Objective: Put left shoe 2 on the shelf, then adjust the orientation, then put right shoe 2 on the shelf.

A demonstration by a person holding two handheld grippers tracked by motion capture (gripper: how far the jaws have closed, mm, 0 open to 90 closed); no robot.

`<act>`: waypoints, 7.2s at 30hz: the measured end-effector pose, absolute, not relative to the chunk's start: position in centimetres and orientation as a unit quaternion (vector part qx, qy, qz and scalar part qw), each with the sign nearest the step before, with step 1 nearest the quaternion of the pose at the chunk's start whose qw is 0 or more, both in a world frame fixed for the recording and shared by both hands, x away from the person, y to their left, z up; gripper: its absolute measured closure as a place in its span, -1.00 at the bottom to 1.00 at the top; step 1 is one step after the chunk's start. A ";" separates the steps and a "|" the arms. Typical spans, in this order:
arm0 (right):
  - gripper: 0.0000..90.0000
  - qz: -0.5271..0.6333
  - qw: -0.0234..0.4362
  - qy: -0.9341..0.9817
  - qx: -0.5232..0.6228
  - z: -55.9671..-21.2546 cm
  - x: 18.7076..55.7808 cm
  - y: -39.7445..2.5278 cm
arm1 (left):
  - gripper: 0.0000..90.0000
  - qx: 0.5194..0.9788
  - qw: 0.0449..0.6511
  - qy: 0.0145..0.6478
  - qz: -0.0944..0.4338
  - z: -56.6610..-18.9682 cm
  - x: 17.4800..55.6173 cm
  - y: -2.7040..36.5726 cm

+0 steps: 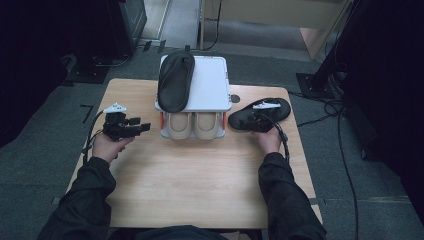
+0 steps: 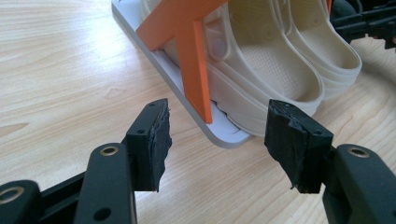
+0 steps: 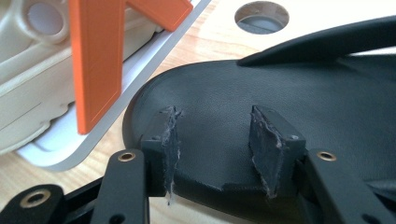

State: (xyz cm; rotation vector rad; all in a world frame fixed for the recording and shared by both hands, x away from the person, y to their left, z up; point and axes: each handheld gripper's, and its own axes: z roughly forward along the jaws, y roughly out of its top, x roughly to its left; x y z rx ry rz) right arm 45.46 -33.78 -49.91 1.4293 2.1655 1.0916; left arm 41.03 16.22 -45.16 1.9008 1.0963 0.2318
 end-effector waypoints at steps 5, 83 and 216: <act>0.17 0.386 0.161 0.761 0.495 -50.0 44.8 -34.1 | -0.10 0.769 0.452 0.443 0.092 -45.2 41.5 16.0; 0.66 0.341 0.217 0.684 0.608 -49.0 45.8 -38.4 | -0.09 0.768 0.463 0.436 0.076 -45.3 42.3 15.5; 0.52 0.428 0.204 0.722 0.505 -29.8 50.8 -26.3 | -0.11 0.779 0.466 0.414 0.070 -45.1 42.3 15.9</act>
